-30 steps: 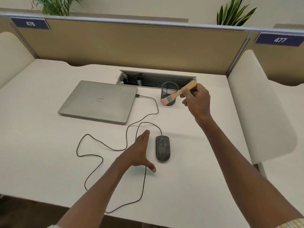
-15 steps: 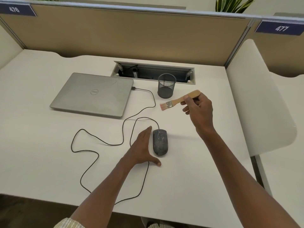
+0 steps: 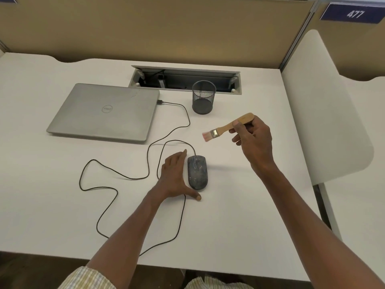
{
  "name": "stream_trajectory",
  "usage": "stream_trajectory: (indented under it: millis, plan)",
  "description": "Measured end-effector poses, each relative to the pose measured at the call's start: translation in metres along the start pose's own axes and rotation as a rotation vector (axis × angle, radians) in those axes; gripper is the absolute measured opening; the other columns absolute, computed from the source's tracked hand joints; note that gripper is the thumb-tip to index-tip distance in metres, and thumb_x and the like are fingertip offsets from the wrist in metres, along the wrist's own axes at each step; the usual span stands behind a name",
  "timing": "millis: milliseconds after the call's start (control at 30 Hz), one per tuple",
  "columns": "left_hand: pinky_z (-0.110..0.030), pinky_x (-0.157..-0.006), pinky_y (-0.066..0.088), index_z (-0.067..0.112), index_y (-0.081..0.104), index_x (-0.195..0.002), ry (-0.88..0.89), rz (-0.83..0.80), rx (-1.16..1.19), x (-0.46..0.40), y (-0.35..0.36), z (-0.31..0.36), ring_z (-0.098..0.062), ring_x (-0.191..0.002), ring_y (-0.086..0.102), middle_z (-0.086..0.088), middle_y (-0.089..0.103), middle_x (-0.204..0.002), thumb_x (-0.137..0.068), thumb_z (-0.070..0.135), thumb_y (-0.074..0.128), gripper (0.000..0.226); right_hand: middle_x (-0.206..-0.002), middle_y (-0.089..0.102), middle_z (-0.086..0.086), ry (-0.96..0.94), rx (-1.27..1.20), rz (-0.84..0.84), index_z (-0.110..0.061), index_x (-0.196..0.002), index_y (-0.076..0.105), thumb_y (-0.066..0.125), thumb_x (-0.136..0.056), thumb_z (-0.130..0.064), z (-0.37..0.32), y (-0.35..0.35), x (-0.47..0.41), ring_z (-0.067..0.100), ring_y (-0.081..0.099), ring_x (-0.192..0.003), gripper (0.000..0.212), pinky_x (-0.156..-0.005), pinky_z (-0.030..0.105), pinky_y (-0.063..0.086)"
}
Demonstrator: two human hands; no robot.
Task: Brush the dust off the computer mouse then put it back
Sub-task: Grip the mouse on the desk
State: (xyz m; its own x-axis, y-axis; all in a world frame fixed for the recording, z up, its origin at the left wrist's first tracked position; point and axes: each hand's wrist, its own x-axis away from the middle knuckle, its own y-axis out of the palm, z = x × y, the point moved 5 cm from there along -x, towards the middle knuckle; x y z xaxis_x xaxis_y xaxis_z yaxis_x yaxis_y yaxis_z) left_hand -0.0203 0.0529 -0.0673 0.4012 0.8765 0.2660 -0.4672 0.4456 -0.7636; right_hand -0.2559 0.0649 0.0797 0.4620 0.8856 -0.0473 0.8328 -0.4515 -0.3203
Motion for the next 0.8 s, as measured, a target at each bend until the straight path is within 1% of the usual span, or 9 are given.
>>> stream_trajectory:
  millis: [133,367,467,633,800]
  plan:
    - [-0.041,-0.118,0.020,0.030,0.005,-0.159,0.006,0.006,-0.006,-0.0013,0.0024,-0.0016,-0.015,-0.144,0.014,0.006,0.020,-0.157,-0.024,0.090,0.076,0.164,-0.086,0.075,0.003,0.004,0.013,0.014,-0.005,-0.102,0.066,0.060,-0.101,-0.018,0.0024,-0.0067,0.0003,0.005,0.066,-0.060,0.015,-0.056,0.015,0.049]
    - [-0.036,-0.117,0.017,0.034,0.017,-0.157,0.011,0.025,0.031,-0.0026,0.0040,-0.0032,-0.017,-0.144,0.016,0.006,0.023,-0.152,-0.024,0.089,0.076,0.155,-0.088,0.074,0.003,-0.011,0.034,0.013,-0.005,-0.103,0.064,0.059,-0.102,-0.019,0.0017,-0.0074,0.0002,0.011,0.066,-0.061,0.014,-0.061,0.024,0.052]
    - [-0.034,-0.116,0.018,0.034,0.026,-0.154,0.025,0.039,0.039,-0.0027,0.0040,-0.0039,-0.019,-0.143,0.020,0.007,0.026,-0.149,-0.025,0.087,0.078,0.148,-0.088,0.074,0.002,-0.019,0.045,0.009,-0.005,-0.103,0.064,0.059,-0.102,-0.019,0.0014,-0.0065,0.0002,0.011,0.066,-0.060,0.015,-0.063,0.028,0.053]
    - [-0.029,-0.111,0.017,0.032,0.033,-0.149,0.030,0.047,0.055,-0.0031,0.0028,-0.0016,-0.017,-0.140,0.021,0.008,0.028,-0.147,-0.027,0.084,0.079,0.141,-0.087,0.074,0.000,-0.020,0.062,0.005,-0.005,-0.103,0.064,0.059,-0.101,-0.020,0.0037,-0.0060,0.0014,0.010,0.066,-0.059,0.016,-0.064,0.031,0.055]
    - [-0.031,-0.114,0.022,0.031,0.035,-0.148,0.044,0.073,0.068,-0.0009,0.0019,-0.0003,-0.019,-0.139,0.025,0.008,0.031,-0.147,-0.032,0.083,0.079,0.135,-0.086,0.074,-0.001,-0.011,0.065,0.003,-0.005,-0.101,0.064,0.060,-0.101,-0.021,0.0069,-0.0056,0.0042,0.011,0.066,-0.059,0.016,-0.065,0.033,0.055]
